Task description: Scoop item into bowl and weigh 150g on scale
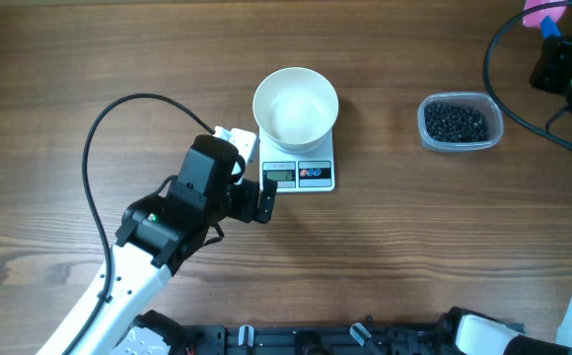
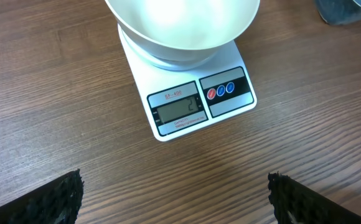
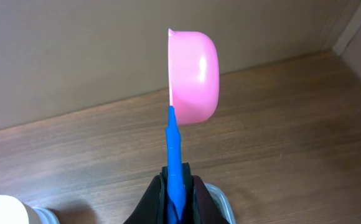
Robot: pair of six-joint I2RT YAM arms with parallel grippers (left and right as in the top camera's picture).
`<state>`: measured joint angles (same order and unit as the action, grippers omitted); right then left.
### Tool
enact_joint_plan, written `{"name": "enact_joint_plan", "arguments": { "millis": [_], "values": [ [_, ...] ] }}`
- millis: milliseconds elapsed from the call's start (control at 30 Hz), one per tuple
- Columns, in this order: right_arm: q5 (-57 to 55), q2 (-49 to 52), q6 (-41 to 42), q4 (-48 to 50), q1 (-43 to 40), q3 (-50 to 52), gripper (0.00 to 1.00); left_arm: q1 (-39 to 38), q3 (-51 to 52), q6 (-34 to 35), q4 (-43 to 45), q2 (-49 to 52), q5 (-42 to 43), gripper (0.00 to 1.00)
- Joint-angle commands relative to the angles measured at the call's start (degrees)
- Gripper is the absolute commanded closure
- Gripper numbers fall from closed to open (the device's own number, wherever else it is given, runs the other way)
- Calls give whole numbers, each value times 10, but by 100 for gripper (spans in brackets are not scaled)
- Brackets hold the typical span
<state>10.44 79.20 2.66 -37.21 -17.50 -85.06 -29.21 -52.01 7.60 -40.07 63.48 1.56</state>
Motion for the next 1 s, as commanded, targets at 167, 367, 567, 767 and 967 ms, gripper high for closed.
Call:
{"name": "enact_joint_plan", "arguments": {
  "millis": [167,367,567,767,967],
  "values": [
    [17,19,-16,4,3,-7,96,-3,-2,-12,0,1,-4,0],
    [60,19,2,-31,3,-7,96,-3,-2,-12,0,1,-4,0],
    [74,20,-85,-99,3,-7,96,-3,-2,-12,0,1,-4,0],
    [70,20,-125,-139,3,-7,96,-3,-2,-12,0,1,-4,0],
    [54,47,-211,-137,3,-7,96,-3,-2,-12,0,1,-4,0]
  ]
}}
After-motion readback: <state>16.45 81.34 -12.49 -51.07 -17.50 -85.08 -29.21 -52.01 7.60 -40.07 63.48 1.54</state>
